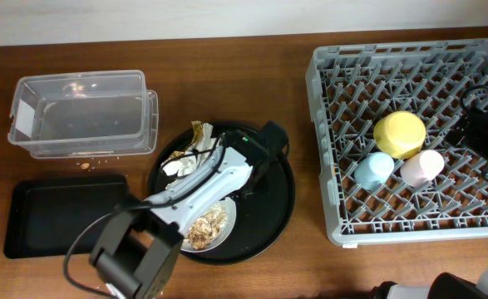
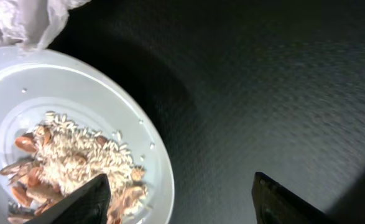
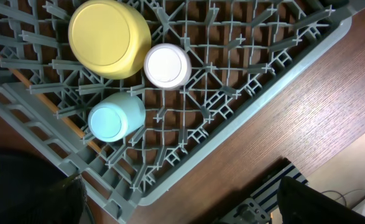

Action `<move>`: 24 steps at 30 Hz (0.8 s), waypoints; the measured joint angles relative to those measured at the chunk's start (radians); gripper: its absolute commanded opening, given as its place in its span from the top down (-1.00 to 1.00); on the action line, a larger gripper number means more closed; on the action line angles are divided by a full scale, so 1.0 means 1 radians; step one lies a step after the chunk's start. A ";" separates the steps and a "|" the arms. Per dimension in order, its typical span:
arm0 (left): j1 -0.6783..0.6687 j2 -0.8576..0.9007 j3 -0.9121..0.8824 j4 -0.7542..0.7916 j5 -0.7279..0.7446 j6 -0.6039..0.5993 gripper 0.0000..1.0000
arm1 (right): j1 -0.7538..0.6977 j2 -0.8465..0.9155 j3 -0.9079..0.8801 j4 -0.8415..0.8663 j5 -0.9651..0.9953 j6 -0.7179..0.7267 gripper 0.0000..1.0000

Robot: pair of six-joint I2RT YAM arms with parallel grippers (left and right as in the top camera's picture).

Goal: Sort waste into correct bins and load items into the dishwasher rack
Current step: 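Lift the white bowl with the left gripper off the black tray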

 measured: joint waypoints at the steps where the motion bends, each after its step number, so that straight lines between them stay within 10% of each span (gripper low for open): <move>1: 0.000 0.014 0.000 0.003 -0.003 -0.001 -0.40 | 0.000 0.000 0.000 0.000 0.000 0.000 -0.97; 24: 0.003 0.128 -0.002 0.020 -0.012 -0.035 0.28 | 0.000 0.000 0.000 0.000 0.000 0.000 -0.97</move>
